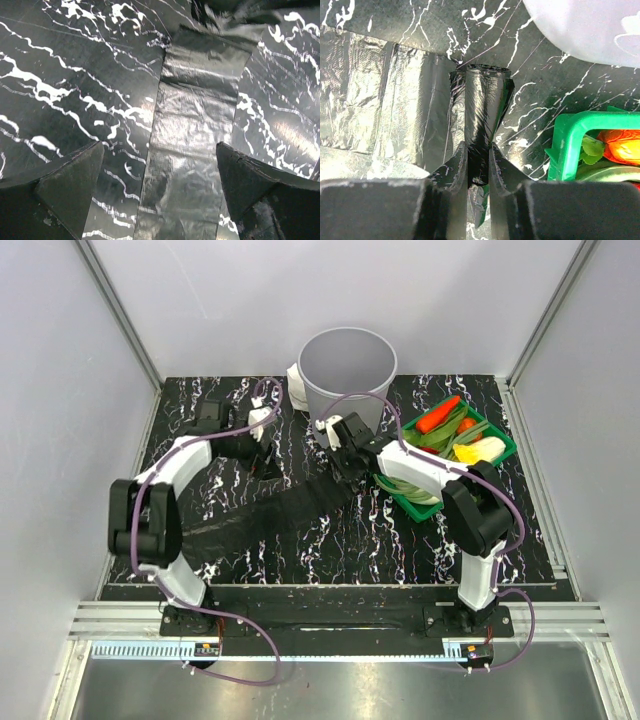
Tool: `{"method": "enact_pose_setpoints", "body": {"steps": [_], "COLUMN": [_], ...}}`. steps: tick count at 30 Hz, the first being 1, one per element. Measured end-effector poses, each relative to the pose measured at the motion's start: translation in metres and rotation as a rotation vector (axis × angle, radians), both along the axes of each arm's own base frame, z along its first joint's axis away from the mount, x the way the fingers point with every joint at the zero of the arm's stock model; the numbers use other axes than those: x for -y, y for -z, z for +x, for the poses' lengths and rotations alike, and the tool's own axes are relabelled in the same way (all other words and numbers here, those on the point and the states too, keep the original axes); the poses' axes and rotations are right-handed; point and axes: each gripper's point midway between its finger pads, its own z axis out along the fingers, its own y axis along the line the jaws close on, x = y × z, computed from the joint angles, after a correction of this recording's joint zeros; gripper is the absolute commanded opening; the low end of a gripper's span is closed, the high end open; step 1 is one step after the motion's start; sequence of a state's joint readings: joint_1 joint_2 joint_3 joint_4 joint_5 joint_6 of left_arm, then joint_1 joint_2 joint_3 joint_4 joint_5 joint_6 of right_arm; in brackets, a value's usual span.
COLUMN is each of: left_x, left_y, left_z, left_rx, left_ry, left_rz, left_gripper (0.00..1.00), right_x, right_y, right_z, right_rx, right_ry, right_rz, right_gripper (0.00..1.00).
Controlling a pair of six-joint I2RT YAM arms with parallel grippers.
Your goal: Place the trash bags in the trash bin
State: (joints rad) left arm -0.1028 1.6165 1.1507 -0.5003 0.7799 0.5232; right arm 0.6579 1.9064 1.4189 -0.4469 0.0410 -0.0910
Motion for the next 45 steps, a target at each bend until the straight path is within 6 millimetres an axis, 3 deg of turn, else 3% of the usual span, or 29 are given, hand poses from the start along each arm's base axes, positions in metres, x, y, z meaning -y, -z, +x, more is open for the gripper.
{"method": "enact_pose_setpoints", "body": {"steps": [6, 14, 20, 26, 31, 33, 37, 42, 45], "left_x": [0.028, 0.066, 0.083, 0.094, 0.104, 0.107, 0.113, 0.117, 0.116], "left_y": [0.017, 0.028, 0.027, 0.03, 0.044, 0.051, 0.059, 0.054, 0.053], "left_z": [0.026, 0.014, 0.012, 0.011, 0.004, 0.0, -0.008, -0.014, -0.018], "left_rx": [-0.125, -0.192, -0.161, -0.144, -0.194, -0.222, -0.27, -0.292, -0.298], "left_ry": [-0.011, 0.052, 0.102, 0.144, 0.186, 0.199, 0.22, 0.252, 0.272], "left_rz": [-0.047, -0.087, -0.117, -0.135, -0.155, -0.159, -0.18, -0.213, -0.216], "left_gripper": [0.98, 0.99, 0.99, 0.99, 0.96, 0.89, 0.49, 0.0, 0.0], "right_x": [0.001, -0.004, -0.012, -0.015, -0.014, -0.014, -0.014, -0.009, 0.0], "right_y": [0.0, -0.032, -0.059, -0.065, -0.067, -0.068, -0.069, -0.061, -0.048], "right_z": [-0.006, -0.013, -0.017, -0.021, -0.022, -0.022, -0.022, -0.024, -0.025], "right_rx": [-0.005, 0.037, 0.072, 0.074, 0.077, 0.078, 0.081, 0.074, 0.069], "right_ry": [-0.008, -0.039, -0.072, -0.091, -0.091, -0.091, -0.091, -0.081, -0.061], "right_rz": [0.015, 0.094, 0.164, 0.192, 0.194, 0.195, 0.197, 0.179, 0.14], "right_gripper": [0.02, 0.02, 0.02, 0.02, 0.01, 0.01, 0.01, 0.0, 0.0]}}
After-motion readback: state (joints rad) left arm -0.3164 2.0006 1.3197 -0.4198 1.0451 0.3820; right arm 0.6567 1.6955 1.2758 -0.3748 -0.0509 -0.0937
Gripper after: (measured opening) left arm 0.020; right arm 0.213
